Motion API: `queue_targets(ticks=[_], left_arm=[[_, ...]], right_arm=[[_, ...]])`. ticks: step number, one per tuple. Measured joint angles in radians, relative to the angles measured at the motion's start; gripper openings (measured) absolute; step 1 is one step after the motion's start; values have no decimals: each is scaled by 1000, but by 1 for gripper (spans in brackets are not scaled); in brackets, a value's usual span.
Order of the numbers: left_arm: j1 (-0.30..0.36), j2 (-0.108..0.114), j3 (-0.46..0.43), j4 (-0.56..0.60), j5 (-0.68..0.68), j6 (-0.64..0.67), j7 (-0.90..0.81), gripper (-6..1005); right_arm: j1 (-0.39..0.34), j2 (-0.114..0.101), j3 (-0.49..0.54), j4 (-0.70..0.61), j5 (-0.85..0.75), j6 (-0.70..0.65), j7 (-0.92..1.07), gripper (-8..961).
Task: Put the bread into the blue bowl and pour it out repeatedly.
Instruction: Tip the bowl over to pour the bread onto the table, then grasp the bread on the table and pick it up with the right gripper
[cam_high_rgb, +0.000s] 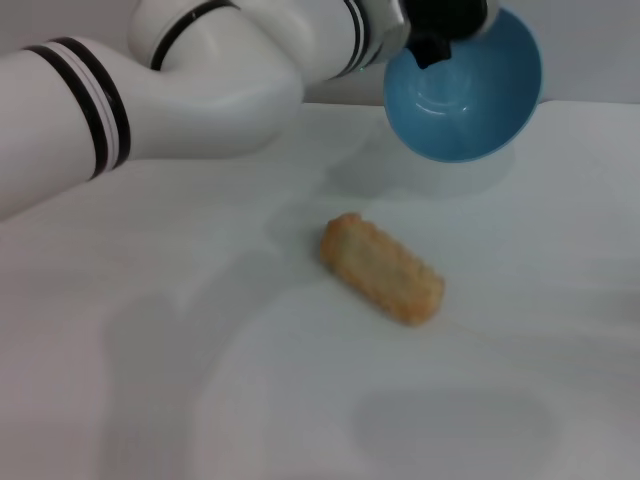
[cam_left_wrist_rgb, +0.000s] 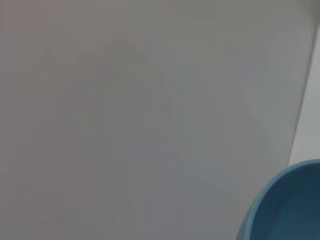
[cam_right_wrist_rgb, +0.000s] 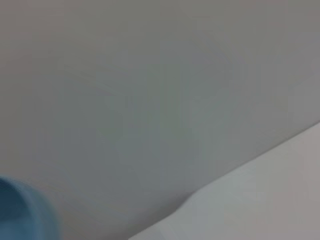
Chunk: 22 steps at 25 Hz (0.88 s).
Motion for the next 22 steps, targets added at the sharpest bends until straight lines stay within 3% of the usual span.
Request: queue_targets(ticks=[6,10,13,14,22], left_arm=[[72,1,-78,86,-7,48,-170,0],[133,4,-106,150,-77,49,-214,0],[157,5,-112,158,-114,51,-215,0],[170,5,-113,157,-134,51,-215,0],[212,5,-105,157,-193,54,-216,-1]], right_arm=[[40,-14,-88,-52,-84,-95,217,517],[125,-26,-183,-72,-196,-110,399,518],[185,-17,-227,-69,-222,-96,435,518],[235,-8,-274,-61,-241,-52,474,518],[408,5,-500,16,-396,170,691,518]])
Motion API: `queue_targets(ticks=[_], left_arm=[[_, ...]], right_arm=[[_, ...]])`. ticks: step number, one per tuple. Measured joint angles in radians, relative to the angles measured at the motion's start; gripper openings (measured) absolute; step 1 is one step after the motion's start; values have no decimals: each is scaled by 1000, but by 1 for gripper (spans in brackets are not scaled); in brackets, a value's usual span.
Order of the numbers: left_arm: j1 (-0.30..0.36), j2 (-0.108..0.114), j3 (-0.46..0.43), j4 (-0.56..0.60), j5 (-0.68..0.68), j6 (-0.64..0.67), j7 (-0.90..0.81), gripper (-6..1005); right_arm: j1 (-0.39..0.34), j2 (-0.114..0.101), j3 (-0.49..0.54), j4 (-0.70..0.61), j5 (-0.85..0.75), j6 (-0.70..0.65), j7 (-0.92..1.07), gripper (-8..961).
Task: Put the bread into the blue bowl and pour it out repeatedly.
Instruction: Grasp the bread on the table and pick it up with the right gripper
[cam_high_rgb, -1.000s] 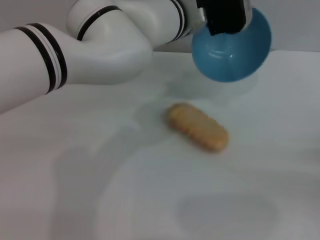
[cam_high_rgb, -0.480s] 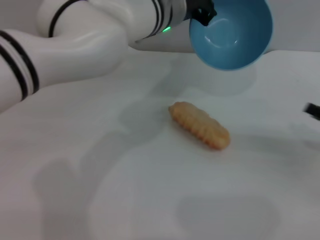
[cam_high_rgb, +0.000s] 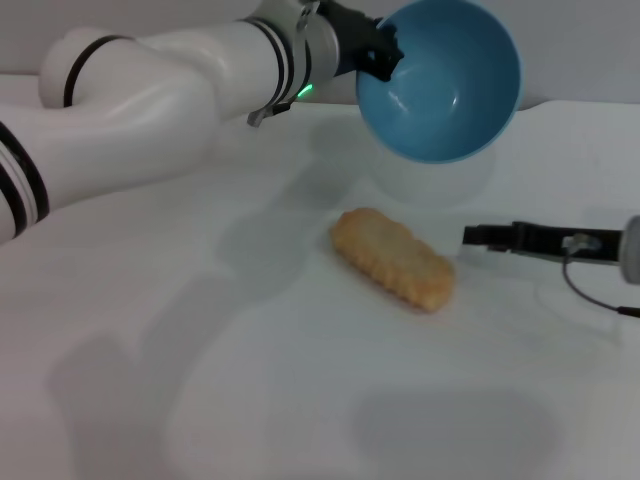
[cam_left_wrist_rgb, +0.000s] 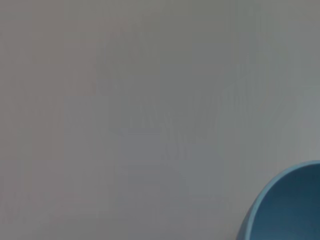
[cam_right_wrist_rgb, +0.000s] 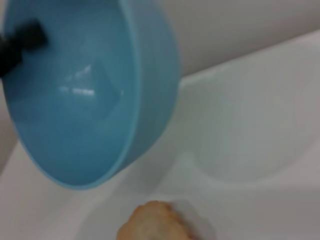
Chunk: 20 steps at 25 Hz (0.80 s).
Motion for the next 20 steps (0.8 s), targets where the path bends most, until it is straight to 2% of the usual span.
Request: queue_targets(ticks=[4,10,20], left_arm=[[13,0,2,-9,-19,1,0,0],[29,0,3,-14,-35,-6,-1,0],[28,-1,8,-25,-35,-13,2,-1]], right_arm=[[21,8,-49,19,0,38,3,517],[29,13,-65,38,4,40,-17,517],[43,16,-68,136,149,38,-225,518]])
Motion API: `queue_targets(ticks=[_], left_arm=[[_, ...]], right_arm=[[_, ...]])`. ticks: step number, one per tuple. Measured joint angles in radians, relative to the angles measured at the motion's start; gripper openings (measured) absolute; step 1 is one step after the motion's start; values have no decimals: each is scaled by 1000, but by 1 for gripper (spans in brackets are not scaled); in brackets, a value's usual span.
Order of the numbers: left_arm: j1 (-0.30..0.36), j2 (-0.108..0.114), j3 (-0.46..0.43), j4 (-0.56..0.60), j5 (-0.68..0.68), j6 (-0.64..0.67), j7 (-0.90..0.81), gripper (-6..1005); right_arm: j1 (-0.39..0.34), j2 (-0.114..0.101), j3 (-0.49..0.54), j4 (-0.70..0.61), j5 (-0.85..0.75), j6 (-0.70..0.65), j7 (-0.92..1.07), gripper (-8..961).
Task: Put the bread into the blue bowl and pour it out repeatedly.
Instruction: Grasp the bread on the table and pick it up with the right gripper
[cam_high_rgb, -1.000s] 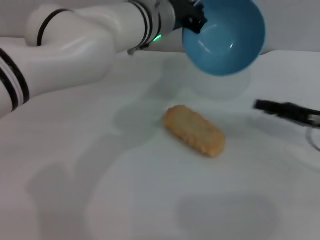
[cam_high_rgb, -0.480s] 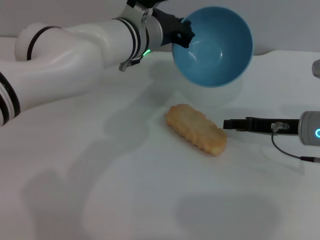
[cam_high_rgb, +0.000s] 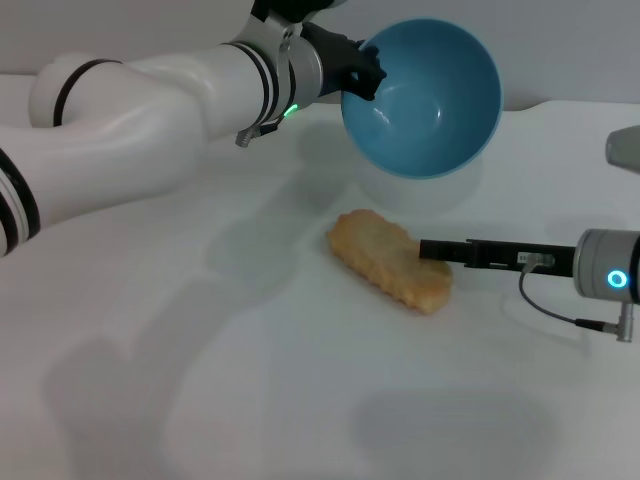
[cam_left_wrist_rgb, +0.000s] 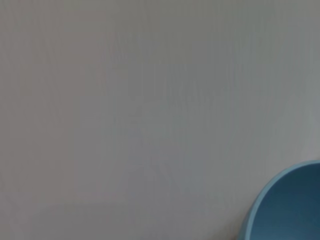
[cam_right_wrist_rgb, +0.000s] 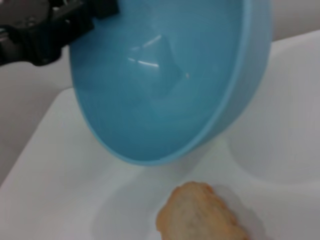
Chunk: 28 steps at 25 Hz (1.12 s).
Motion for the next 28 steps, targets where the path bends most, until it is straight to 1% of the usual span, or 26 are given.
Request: queue_targets(ticks=[4,7,15,21,28], left_arm=[[-2,1,4,-6,-1,-1,-2,-1],[-2,1,4,-6,-1,-2,-2,0],[-2,1,4,-8,-2,-4,-1,0],[-3,1,4,-9,-1,-6,-1,0],[-5,1,4,-28,-2,-18,0,-1]], right_arm=[[26,-7,-10,56,4,48,-10,518],[27,-7,-13,58,4,51,-10,520],[43,-1,-24,74,5,65,-9,505],[82,-2,-23,143,3,111,-7,492],[86,-1,-23,140,7,114,-6,476]])
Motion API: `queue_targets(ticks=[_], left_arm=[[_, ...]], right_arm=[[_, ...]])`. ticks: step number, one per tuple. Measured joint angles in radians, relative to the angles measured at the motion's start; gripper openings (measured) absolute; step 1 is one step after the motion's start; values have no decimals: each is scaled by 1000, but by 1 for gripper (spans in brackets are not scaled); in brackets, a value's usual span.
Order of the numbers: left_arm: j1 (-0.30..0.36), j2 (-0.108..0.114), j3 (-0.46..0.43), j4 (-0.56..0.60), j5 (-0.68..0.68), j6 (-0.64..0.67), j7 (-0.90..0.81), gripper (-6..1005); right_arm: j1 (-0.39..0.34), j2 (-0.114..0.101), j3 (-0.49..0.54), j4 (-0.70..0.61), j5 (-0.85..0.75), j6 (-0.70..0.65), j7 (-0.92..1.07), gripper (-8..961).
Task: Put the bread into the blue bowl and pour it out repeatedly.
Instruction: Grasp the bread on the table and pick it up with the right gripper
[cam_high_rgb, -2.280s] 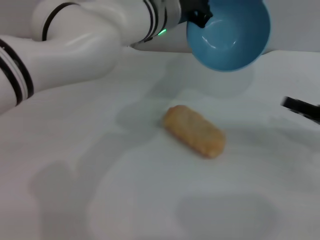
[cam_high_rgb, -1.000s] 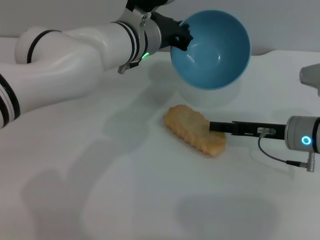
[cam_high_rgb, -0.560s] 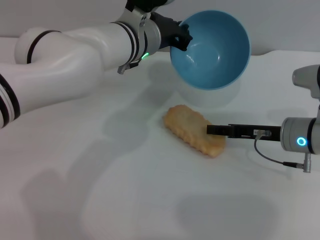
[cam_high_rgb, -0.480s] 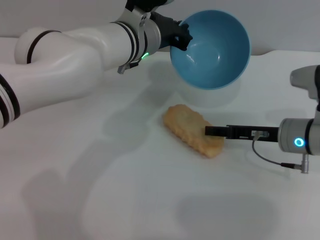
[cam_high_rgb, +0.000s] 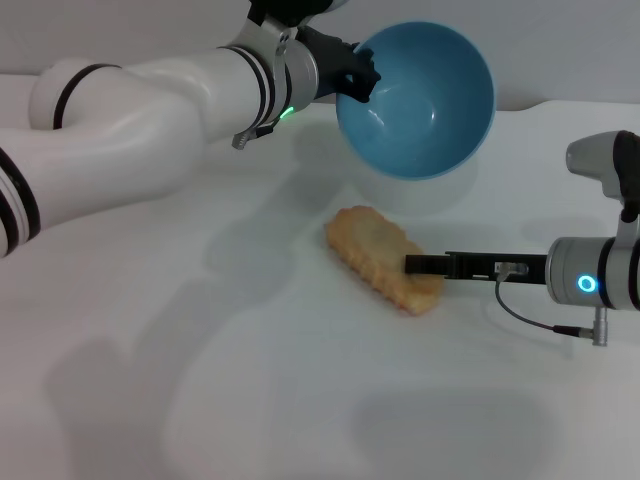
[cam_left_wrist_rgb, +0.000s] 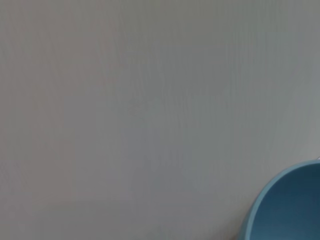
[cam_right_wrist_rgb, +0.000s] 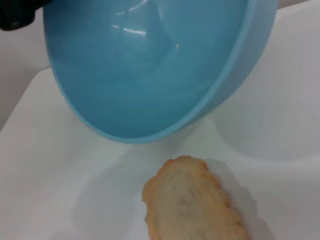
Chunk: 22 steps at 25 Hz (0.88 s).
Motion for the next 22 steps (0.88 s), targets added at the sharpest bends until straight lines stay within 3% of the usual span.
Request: queue_targets(ticks=[7,10,13,22], left_arm=[[0,0,0,-3,0,-1,-2,0],[0,0,0,-3,0,-1,-2,0],[0,0,0,-3,0,-1,-2,-1],[1,0,-1,-3,-1,2,-3,-1]], right_arm=[[4,-1,-5,-12,-4,-19,-12,460],[5,-2,-25,-16,-4,-28,-9,306],[3,-2,-30,-20,-5,-47,-9,272],[-86,-20,-39,-174,-17,-253,17,204]])
